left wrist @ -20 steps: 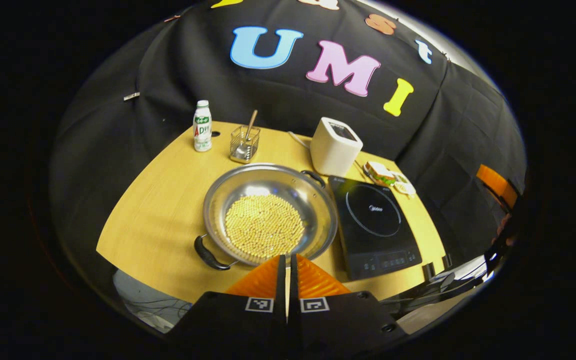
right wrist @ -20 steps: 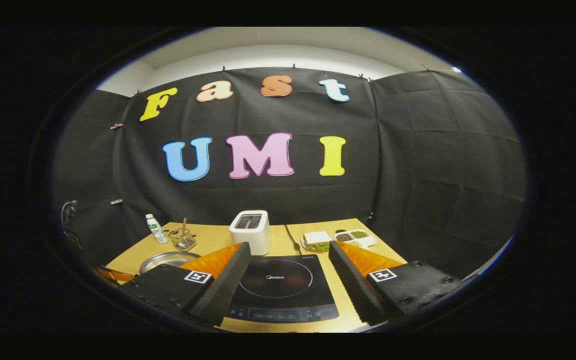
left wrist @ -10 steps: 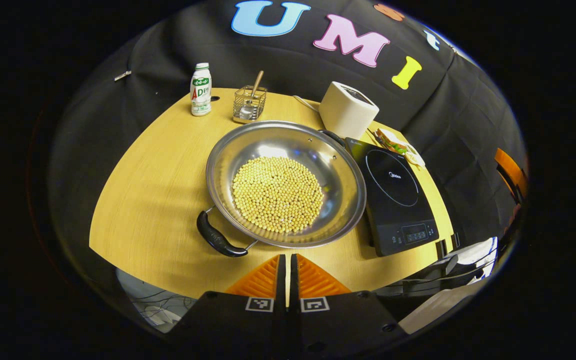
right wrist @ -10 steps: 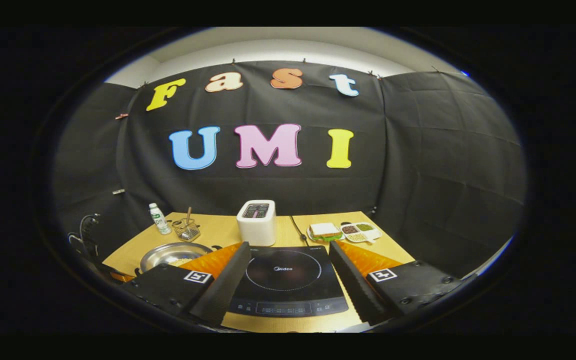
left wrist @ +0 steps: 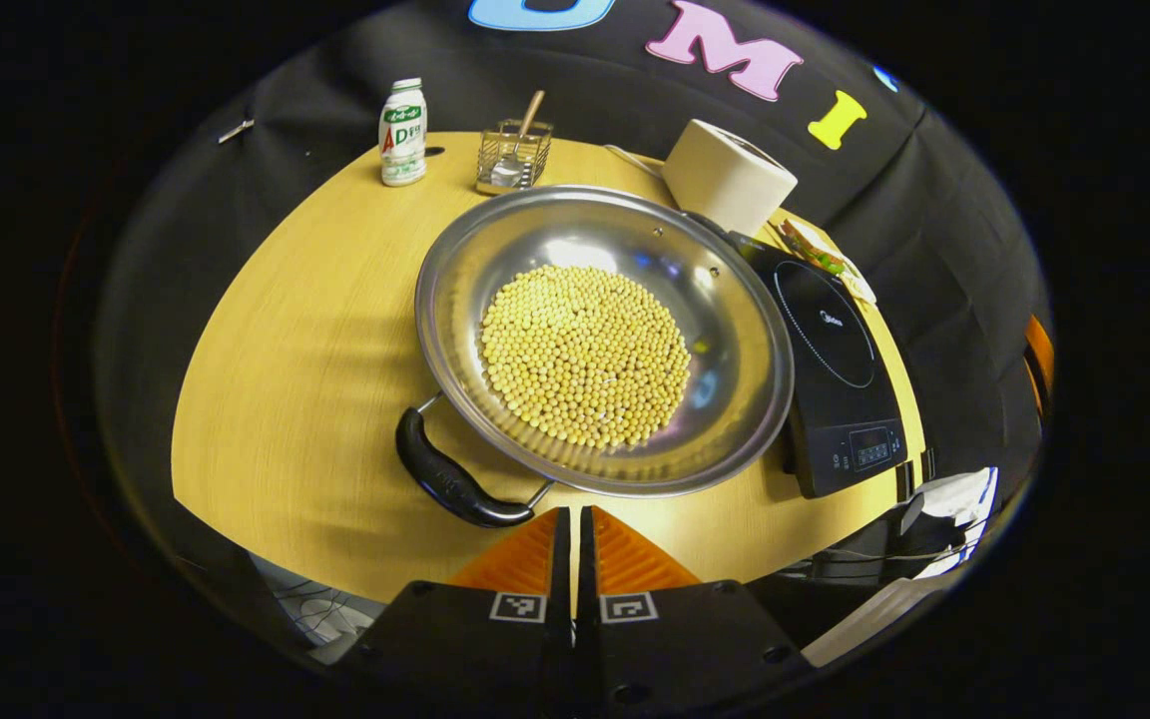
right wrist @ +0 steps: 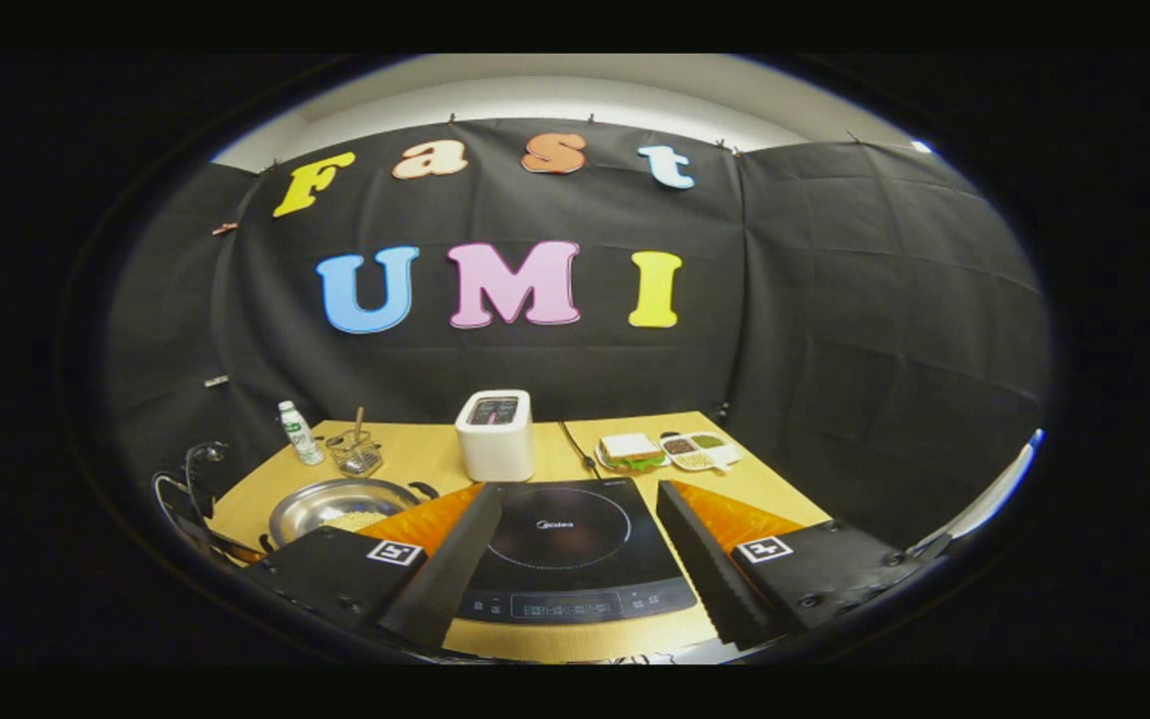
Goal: First push the handle of the pot to place it horizontally, then grasp the pot with both hands and set it on the induction cooktop.
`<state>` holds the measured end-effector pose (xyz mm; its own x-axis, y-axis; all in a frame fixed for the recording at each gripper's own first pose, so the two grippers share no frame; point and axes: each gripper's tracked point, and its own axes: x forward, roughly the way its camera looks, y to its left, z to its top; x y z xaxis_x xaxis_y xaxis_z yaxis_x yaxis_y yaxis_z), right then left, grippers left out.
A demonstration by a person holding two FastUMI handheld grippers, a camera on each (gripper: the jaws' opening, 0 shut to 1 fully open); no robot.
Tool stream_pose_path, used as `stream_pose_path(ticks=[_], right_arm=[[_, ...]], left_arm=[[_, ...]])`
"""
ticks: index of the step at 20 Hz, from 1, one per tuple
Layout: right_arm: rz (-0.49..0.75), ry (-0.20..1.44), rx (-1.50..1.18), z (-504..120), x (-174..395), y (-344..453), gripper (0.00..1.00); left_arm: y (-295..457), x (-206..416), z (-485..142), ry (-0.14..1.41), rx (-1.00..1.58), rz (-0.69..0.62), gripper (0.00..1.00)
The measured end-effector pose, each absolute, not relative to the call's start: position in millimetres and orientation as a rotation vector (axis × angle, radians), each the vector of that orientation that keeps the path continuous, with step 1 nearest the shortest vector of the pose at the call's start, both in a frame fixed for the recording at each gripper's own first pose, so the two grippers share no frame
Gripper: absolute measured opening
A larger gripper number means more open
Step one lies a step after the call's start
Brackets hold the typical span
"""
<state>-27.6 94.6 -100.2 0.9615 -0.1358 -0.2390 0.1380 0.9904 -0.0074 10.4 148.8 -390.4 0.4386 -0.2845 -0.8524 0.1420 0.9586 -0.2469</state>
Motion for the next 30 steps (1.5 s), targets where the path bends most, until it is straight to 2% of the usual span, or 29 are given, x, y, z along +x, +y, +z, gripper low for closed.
stream_pose_path(ticks=[6, 11, 22, 26, 30], right_arm=[[-0.194, 0.232, 0.038, -102.4, -33.7, 91.1, 1.00], [-0.198, 0.226, 0.043, -102.1, -32.3, 98.3, 0.98], [-0.193, 0.228, 0.049, -104.8, -28.4, 106.4, 0.98], [-0.183, 0.231, 0.032, -104.7, -28.3, 108.5, 1.00], [-0.177, 0.240, 0.021, -106.6, -26.9, 109.8, 0.98]], left_arm=[[146.6, 20.8, -389.0, 1.091, -0.126, -0.301, 0.05], [153.8, 27.9, -392.3, 1.100, -0.065, -0.302, 0.05], [186.0, 41.9, -397.9, 1.106, -0.003, -0.276, 0.05], [197.6, 49.2, -401.1, 1.111, -0.005, -0.256, 0.05], [210.5, 59.5, -403.1, 1.127, -0.056, -0.217, 0.05]])
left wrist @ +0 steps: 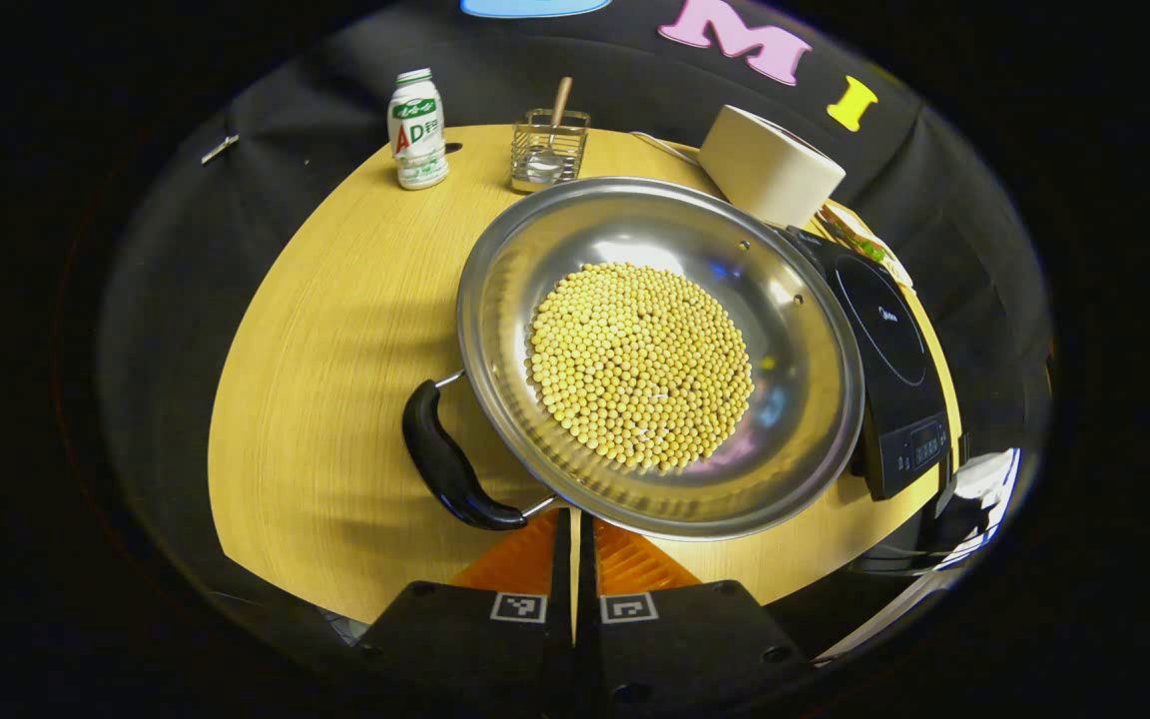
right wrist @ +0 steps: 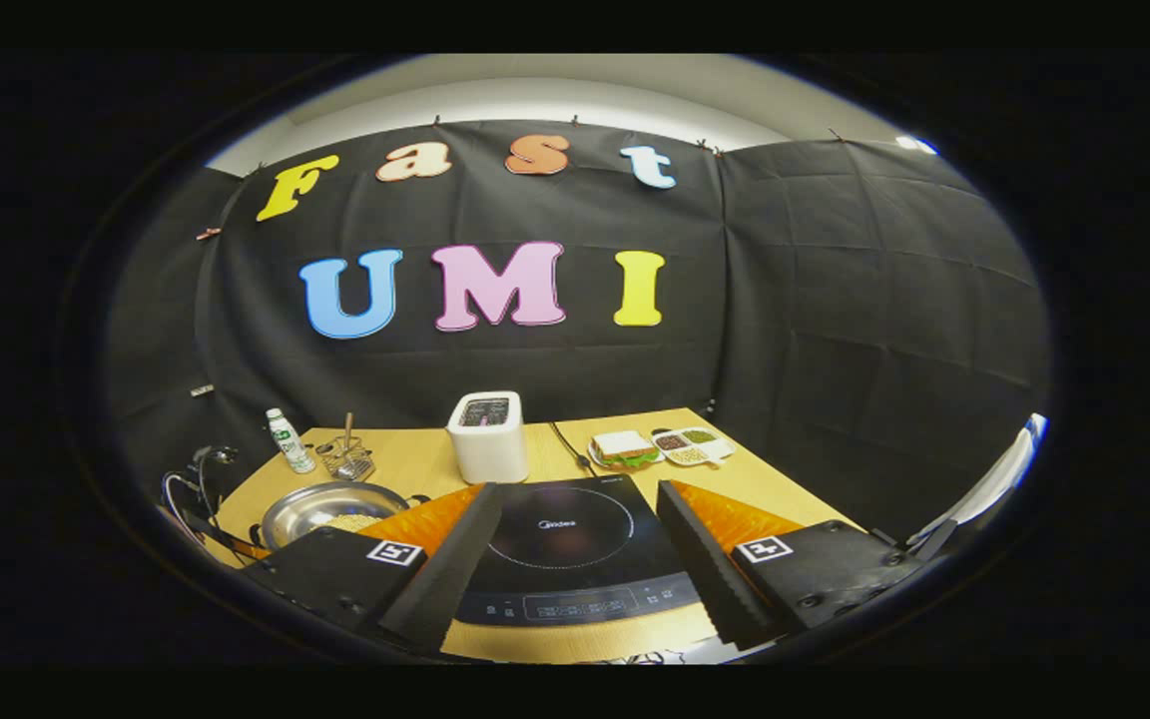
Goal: First push the handle of the pot to place it horizontally, then grasp the pot with both hands and set it on the induction cooktop.
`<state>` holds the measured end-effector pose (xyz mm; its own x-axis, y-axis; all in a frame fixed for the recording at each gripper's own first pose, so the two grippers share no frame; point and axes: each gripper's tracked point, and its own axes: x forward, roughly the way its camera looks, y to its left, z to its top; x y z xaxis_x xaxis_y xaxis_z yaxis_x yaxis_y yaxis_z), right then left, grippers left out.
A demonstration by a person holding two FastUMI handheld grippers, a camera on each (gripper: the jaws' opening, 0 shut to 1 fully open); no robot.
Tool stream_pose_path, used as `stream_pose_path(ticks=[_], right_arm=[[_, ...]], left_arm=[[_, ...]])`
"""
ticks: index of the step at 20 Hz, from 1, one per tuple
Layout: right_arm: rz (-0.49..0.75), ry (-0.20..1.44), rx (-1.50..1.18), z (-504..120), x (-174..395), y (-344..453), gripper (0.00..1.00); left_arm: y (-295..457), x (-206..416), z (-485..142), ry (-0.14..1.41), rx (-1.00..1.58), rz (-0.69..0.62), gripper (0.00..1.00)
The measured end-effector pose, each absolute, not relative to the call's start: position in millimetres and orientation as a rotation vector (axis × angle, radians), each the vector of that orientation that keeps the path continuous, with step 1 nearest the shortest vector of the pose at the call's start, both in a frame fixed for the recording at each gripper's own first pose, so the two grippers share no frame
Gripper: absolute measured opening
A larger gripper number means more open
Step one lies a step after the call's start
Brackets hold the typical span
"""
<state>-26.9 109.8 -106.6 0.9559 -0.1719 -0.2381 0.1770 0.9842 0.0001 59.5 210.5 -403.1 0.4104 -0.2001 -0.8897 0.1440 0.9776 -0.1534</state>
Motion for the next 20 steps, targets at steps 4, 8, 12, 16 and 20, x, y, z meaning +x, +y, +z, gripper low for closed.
stream_pose_path(ticks=[4, 8, 12, 16, 20], right_arm=[[-0.174, 0.247, 0.017, -108.2, -24.2, 110.6, 1.00], [-0.167, 0.262, 0.009, -111.2, -22.9, 113.1, 0.98], [-0.171, 0.270, 0.005, -113.2, -21.7, 109.7, 0.98], [-0.180, 0.291, 0.012, -117.2, -23.1, 105.5, 0.98], [-0.193, 0.306, -0.003, -120.1, -23.9, 99.1, 0.98]], left_arm=[[224.2, 70.8, -402.2, 1.126, -0.075, -0.184, 0.05], [236.1, 84.2, -401.4, 1.125, -0.085, -0.152, 0.05], [246.3, 99.2, -399.8, 1.118, -0.091, -0.122, 0.05], [254.3, 112.7, -399.0, 1.115, -0.087, -0.105, 0.05], [261.7, 126.3, -399.8, 1.111, -0.080, -0.094, 0.05]])
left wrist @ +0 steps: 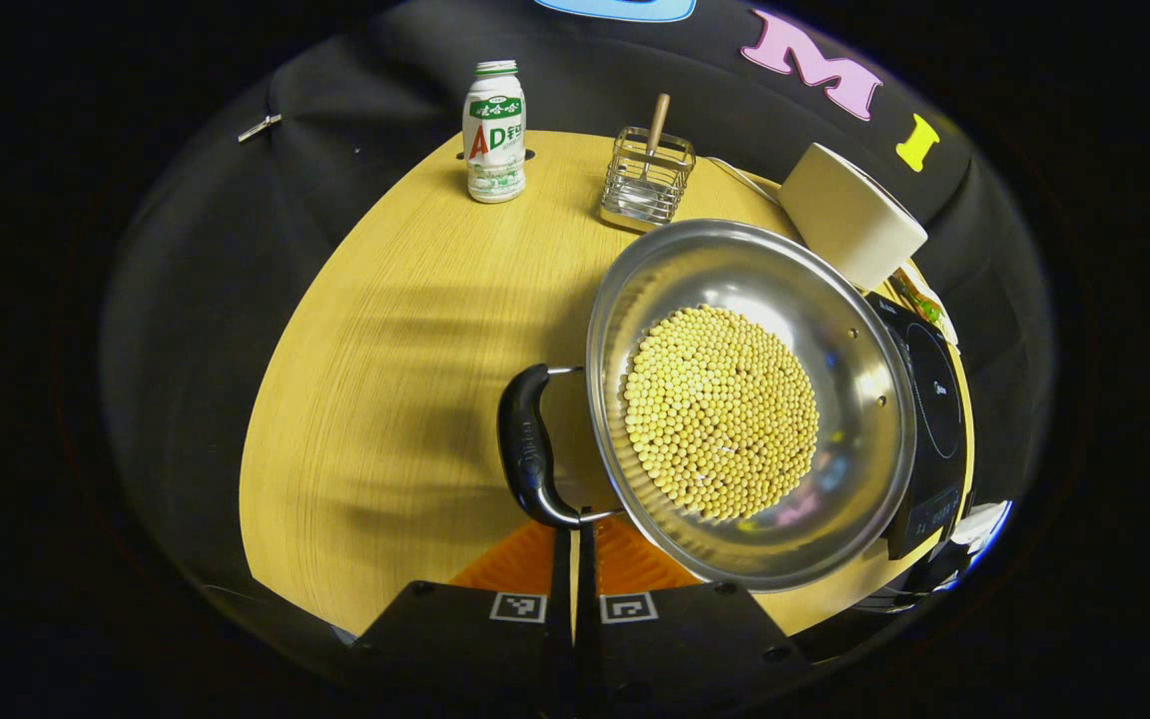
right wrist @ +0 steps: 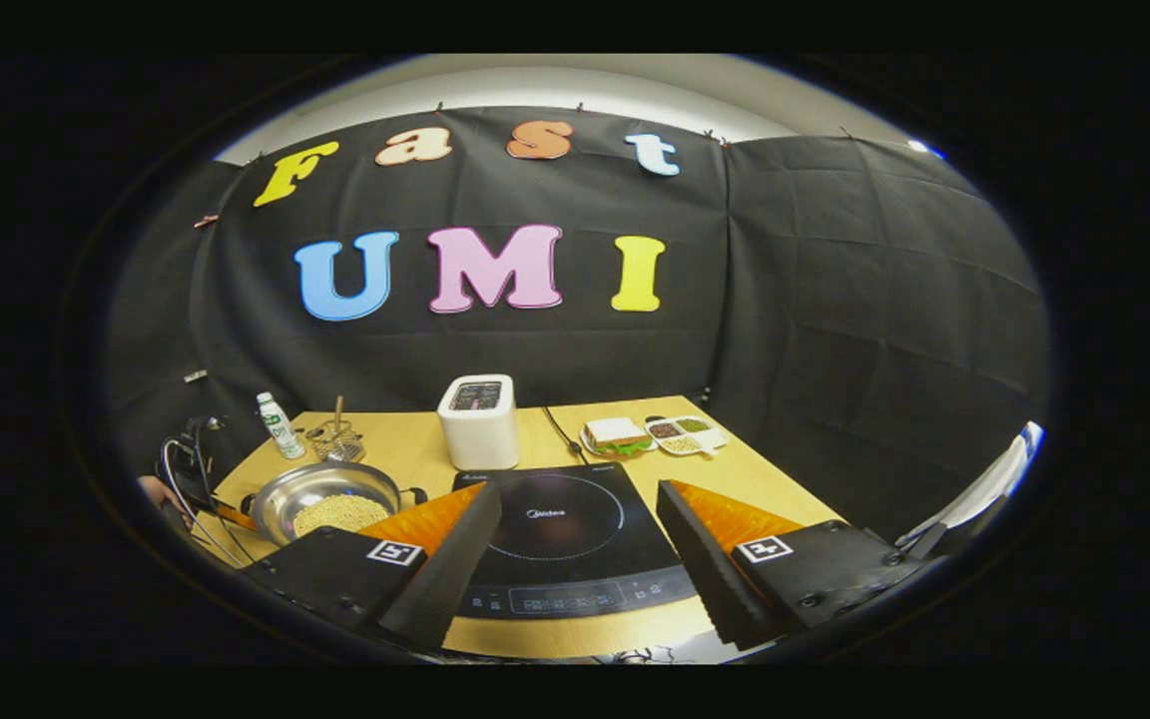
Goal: First push the handle of the pot to place it horizontally, then grasp the pot with both hands and set it on the induction cooktop.
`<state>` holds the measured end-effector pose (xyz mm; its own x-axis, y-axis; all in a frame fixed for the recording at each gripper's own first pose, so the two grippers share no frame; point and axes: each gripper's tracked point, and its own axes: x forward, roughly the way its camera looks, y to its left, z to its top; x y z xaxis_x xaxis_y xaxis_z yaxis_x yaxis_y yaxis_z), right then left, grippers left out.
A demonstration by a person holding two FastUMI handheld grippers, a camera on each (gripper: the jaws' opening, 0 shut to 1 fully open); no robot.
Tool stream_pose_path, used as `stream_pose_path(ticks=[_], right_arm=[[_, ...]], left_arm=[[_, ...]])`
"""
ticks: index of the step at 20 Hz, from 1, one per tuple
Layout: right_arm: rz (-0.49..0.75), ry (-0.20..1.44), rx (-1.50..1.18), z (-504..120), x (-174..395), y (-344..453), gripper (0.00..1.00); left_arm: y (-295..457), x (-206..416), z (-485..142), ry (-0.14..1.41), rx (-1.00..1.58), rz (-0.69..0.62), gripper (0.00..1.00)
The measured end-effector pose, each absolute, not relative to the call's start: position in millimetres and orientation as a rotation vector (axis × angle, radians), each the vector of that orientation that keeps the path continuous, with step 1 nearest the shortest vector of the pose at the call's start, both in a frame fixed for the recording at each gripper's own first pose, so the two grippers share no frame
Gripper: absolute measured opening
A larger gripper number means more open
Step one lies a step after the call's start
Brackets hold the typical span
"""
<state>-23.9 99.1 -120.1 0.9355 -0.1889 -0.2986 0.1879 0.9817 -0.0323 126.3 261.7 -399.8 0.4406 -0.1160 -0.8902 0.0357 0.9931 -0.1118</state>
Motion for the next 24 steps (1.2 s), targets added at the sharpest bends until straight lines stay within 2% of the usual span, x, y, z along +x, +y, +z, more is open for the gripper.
stream_pose_path(ticks=[12, 15, 22, 24], right_arm=[[-0.227, 0.351, -0.015, -128.7, -43.0, 82.1, 0.98], [-0.225, 0.359, -0.014, -131.7, -42.5, 83.3, 0.98], [-0.135, 0.385, -0.012, -144.4, -29.2, 108.3, 0.98], [-0.102, 0.416, 0.017, -154.6, -21.2, 121.4, 0.98]], left_arm=[[277.2, 162.7, -401.8, 1.081, -0.024, -0.090, 0.05], [280.8, 170.8, -400.5, 1.035, -0.045, -0.060, 0.05], [299.7, 154.3, -386.1, 0.990, -0.068, -0.005, 0.06], [310.2, 148.5, -375.0, 0.968, -0.074, 0.019, 0.09]])
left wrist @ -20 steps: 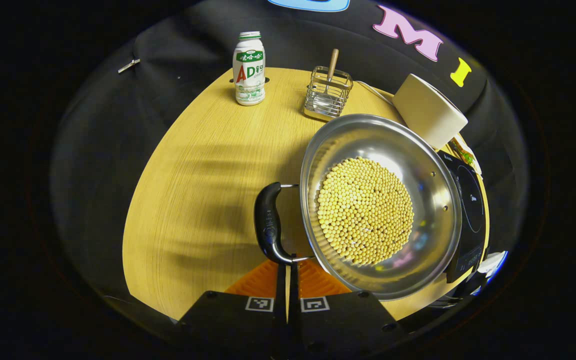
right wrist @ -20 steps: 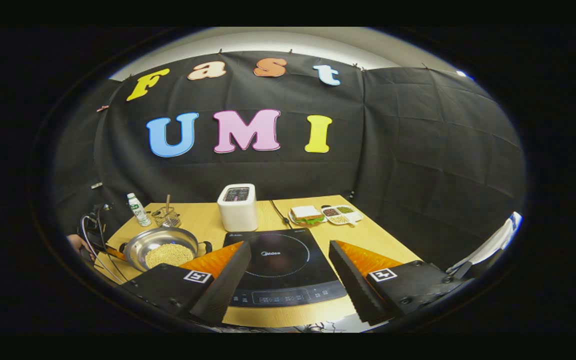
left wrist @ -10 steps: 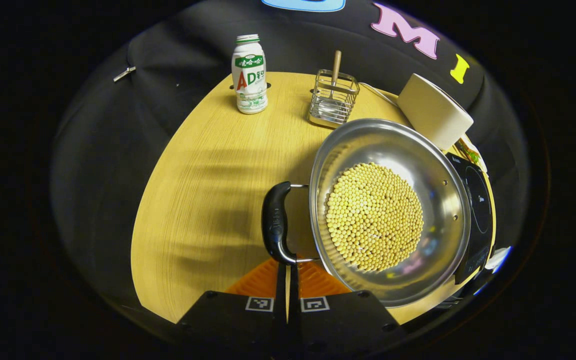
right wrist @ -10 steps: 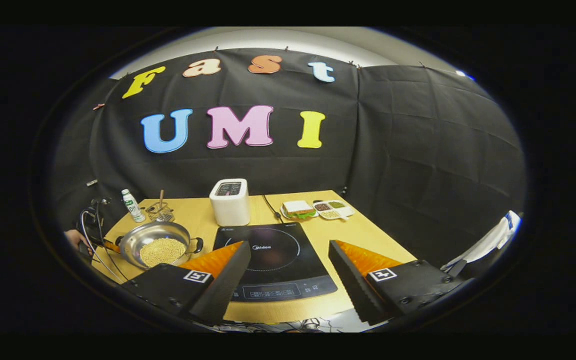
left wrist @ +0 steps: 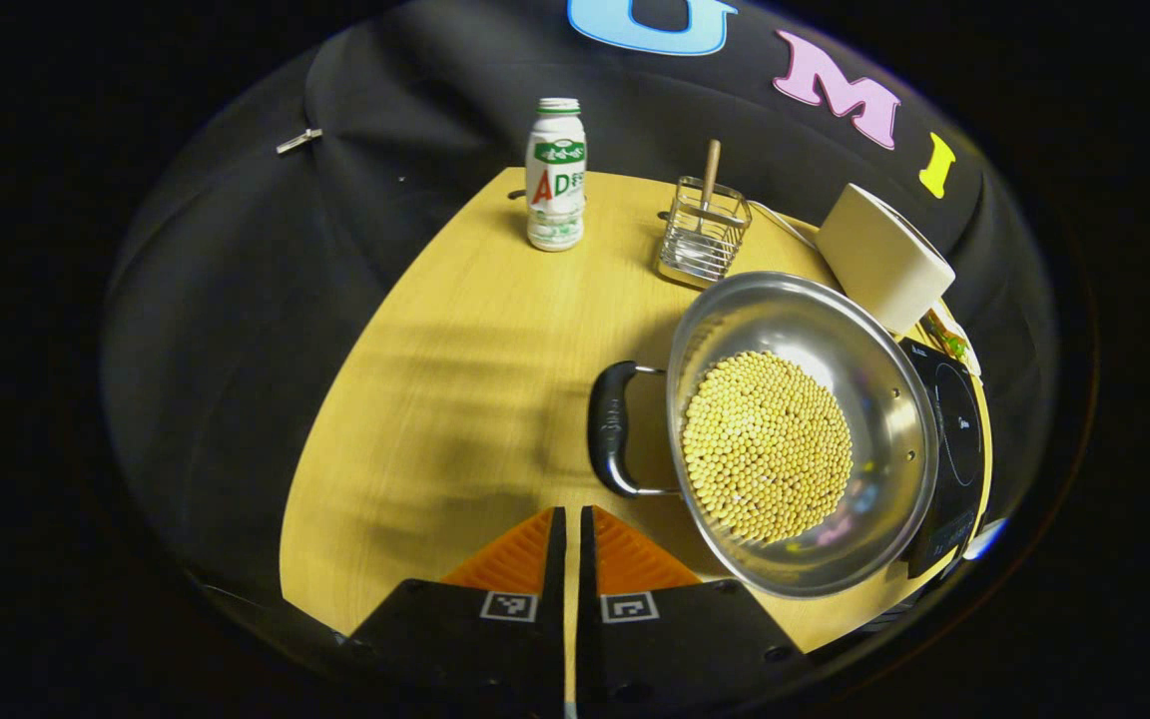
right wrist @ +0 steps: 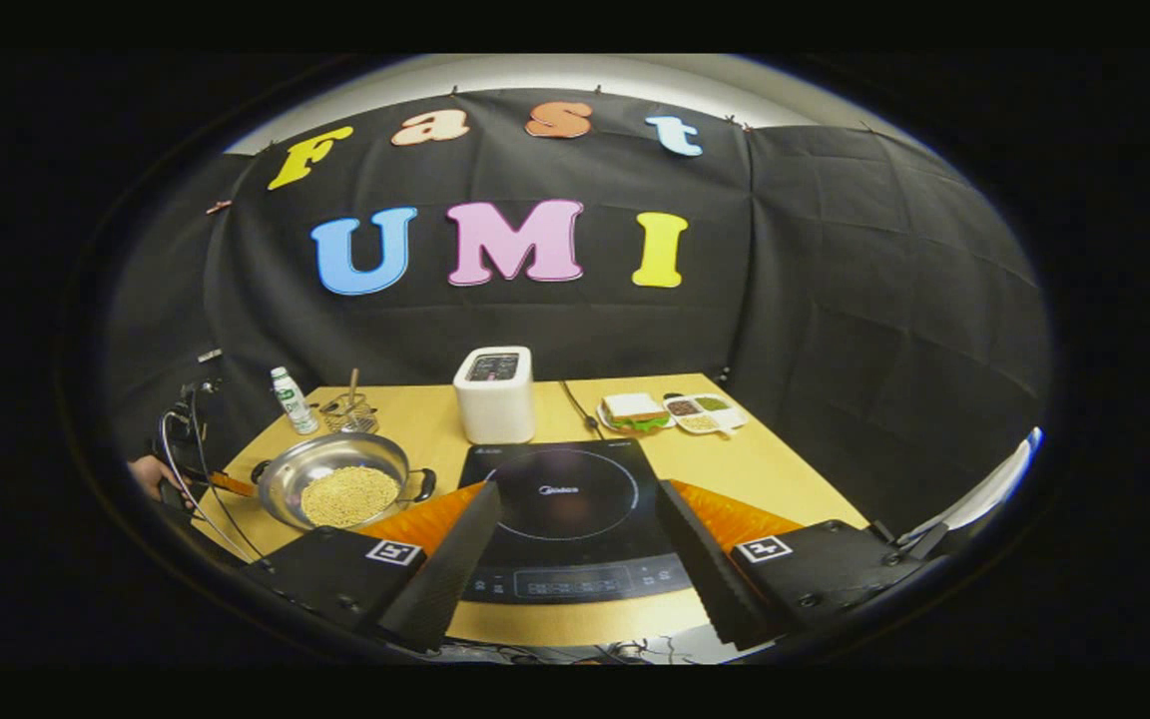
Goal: First push the handle of the pot to place it horizontally, then grasp the pot with both hands and set it on the induction cooktop.
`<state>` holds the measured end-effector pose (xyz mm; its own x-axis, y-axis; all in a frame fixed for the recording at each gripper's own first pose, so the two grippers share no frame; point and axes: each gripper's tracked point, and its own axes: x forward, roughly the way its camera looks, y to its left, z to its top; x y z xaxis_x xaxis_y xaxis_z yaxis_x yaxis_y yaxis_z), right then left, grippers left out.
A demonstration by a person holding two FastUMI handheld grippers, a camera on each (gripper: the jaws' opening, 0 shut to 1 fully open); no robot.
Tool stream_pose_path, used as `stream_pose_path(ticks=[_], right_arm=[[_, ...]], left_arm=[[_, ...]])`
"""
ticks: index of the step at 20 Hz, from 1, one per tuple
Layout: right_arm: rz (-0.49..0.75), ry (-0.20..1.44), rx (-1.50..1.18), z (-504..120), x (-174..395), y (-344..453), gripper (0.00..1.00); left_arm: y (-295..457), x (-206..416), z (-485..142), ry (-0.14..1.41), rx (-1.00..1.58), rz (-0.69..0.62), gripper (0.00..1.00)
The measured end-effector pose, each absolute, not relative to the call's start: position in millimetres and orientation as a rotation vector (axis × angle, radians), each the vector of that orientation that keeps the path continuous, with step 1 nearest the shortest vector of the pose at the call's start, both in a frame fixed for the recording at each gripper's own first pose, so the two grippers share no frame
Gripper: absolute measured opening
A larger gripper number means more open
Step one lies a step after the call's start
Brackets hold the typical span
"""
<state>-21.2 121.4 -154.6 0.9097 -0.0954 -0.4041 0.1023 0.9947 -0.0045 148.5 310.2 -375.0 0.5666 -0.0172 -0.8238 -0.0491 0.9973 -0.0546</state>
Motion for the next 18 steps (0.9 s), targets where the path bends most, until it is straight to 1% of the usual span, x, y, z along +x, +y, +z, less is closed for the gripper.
stream_pose_path(ticks=[1, 2, 3, 4, 8, 9, 11, 12, 15, 18], right_arm=[[-0.087, 0.440, 0.040, -162.2, -17.3, 128.5, 0.98], [-0.072, 0.466, 0.060, -170.6, -12.2, 136.4, 0.98], [-0.059, 0.489, 0.075, -178.5, -7.2, 144.6, 0.98], [-0.039, 0.507, 0.084, -183.6, -4.3, 154.1, 0.98], [0.048, 0.544, 0.082, -195.8, 21.1, 189.3, 0.99], [0.088, 0.573, 0.090, -203.1, 25.1, 203.3, 0.99], [0.156, 0.629, 0.116, -216.1, 37.6, 231.8, 0.99], [0.176, 0.643, 0.122, -221.5, 43.7, 242.3, 1.00], [0.229, 0.667, 0.104, -234.2, 65.8, 267.8, 0.99], [0.250, 0.696, 0.098, -255.4, 83.7, 285.6, 0.99]], left_arm=[[316.2, 147.9, -366.9, 0.947, -0.080, 0.032, 0.16], [320.3, 146.7, -357.2, 0.924, -0.085, 0.038, 0.19], [324.2, 146.4, -348.5, 0.901, -0.082, 0.044, 0.29], [325.7, 148.4, -340.7, 0.875, -0.081, 0.040, 0.35], [324.1, 149.1, -313.9, 0.811, -0.010, 0.007, 0.98], [320.9, 151.6, -306.4, 0.791, 0.011, -0.007, 0.95], [311.8, 159.0, -293.4, 0.749, 0.028, -0.036, 0.96], [306.5, 162.0, -289.9, 0.735, 0.025, -0.053, 0.96], [297.7, 175.9, -282.0, 0.695, 0.021, -0.083, 0.95], [293.8, 191.0, -279.6, 0.651, 0.036, -0.097, 0.96]])
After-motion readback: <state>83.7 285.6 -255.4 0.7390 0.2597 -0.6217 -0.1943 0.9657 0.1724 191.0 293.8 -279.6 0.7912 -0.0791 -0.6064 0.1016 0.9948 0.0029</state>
